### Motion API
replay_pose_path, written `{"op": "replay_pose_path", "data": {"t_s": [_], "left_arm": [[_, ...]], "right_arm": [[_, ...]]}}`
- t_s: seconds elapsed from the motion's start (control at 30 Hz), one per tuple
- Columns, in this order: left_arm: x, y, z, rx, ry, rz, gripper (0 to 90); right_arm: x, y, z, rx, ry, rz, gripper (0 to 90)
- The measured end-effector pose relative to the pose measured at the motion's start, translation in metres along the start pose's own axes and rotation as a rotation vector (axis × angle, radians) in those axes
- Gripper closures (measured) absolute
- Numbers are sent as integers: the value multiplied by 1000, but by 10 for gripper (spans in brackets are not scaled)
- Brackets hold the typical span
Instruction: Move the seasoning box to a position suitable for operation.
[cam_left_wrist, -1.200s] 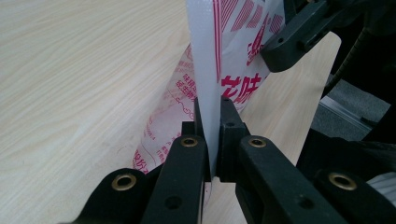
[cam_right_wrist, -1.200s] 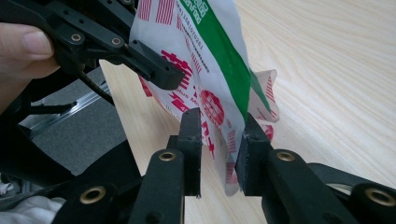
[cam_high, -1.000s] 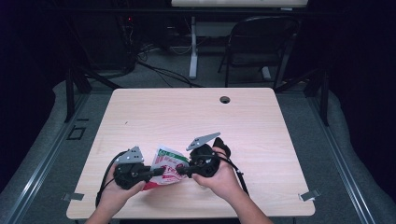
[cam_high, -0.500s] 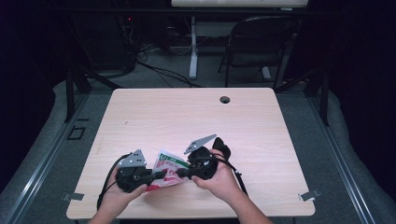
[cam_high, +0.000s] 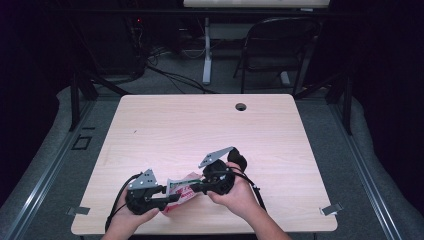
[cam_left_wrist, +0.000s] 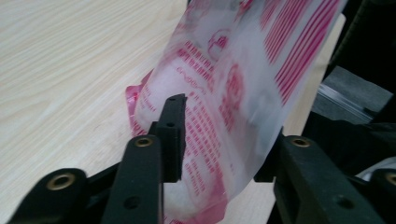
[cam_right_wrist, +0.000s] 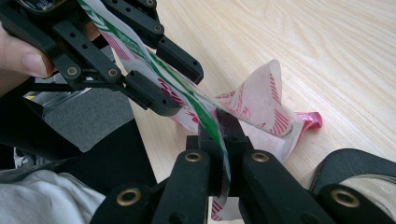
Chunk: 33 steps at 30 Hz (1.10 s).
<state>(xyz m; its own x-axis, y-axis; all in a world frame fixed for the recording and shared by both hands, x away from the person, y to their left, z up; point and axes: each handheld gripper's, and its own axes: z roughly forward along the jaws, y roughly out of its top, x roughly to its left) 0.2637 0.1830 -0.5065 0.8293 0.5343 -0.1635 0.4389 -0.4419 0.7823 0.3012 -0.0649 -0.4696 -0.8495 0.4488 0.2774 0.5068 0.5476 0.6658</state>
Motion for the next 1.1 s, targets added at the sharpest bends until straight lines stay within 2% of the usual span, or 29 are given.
{"op": "replay_pose_path", "data": {"t_s": [0.1,0.13,0.17,0.27,0.43,0.67,1.0,1.1], "left_arm": [[0,-5,-2,-14,10,-2,596],[-1,-10,-2,-22,39,8,571],[-1,-10,-2,-22,39,8,552],[-1,-21,1,-27,75,11,520],[2,-27,8,-12,73,0,497],[9,-38,22,15,74,-78,390],[12,-46,39,29,77,-108,360],[12,-47,43,47,84,-113,355]], "right_arm": [[1,0,0,-5,0,2,900],[1,1,0,-11,3,1,900],[1,1,0,-11,3,1,900],[1,2,1,-25,5,-4,900],[1,5,2,-23,4,-14,900],[1,7,2,-20,5,-27,900],[1,5,3,-34,12,-15,900],[1,4,3,-38,12,-15,900]]}}
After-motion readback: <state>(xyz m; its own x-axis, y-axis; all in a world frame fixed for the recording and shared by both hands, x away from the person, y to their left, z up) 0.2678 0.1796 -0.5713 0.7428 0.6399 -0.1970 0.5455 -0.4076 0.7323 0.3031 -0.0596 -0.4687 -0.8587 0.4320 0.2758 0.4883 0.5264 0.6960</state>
